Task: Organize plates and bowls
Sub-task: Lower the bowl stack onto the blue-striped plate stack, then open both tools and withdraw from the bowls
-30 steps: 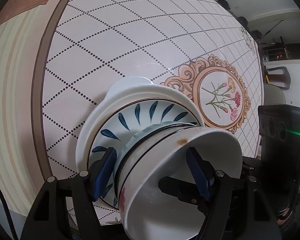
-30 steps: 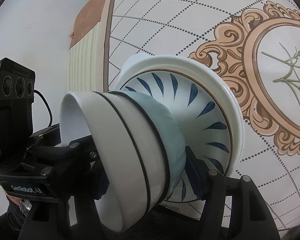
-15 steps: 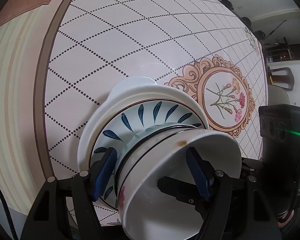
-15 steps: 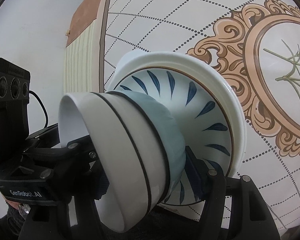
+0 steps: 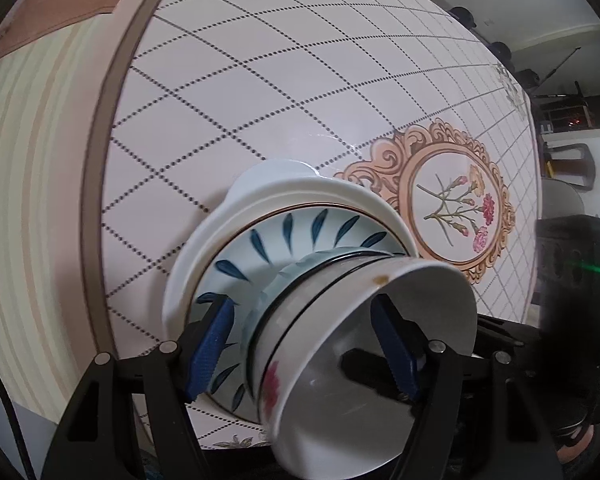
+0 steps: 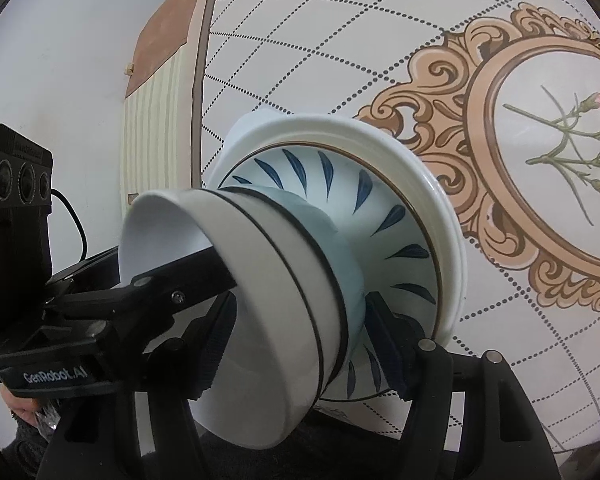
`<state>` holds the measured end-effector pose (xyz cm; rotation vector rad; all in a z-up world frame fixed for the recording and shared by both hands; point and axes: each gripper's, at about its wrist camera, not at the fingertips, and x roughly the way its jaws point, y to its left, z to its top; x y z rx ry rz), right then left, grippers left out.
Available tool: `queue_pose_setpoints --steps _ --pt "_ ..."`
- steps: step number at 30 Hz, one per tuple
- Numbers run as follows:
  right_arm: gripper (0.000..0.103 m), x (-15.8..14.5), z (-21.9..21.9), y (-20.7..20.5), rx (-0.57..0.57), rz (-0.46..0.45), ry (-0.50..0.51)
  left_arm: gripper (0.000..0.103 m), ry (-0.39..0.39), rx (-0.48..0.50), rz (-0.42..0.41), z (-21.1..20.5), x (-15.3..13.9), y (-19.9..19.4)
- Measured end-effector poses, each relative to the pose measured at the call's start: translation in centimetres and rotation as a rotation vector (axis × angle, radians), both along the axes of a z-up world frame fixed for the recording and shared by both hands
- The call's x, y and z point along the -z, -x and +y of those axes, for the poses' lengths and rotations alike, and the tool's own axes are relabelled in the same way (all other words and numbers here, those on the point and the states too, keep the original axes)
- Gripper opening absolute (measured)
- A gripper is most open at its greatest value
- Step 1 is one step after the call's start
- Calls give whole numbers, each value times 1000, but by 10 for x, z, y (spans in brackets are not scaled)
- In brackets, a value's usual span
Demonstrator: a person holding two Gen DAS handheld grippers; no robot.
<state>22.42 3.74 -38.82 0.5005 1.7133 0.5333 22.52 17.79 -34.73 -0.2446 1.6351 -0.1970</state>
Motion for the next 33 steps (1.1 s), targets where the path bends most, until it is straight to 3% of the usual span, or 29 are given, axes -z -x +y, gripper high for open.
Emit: queue_pose_setpoints --steps 3,16,20,25,26,28,33 --pt "79 -11 -8 4 2 -30 57 70 -56 4 -28 5 -11 4" --pt "89 -105 -40 37 24 -255 347 73 -290 20 -244 5 -90 45" --pt "99 -137 -38 54 34 -322 410 74 -301 18 -287 0 -110 61" --pt "103 -177 -44 75 71 -389 460 75 -305 15 -326 -10 -133 78" --pt "103 -185 -46 79 76 -405 477 77 -303 13 -336 -13 -138 82" --pt "103 -198 -47 87 80 -438 521 90 -306 4 -362 -17 -149 88" --pt "103 -226 -52 111 103 -479 556 96 -309 2 -406 -27 -170 100"
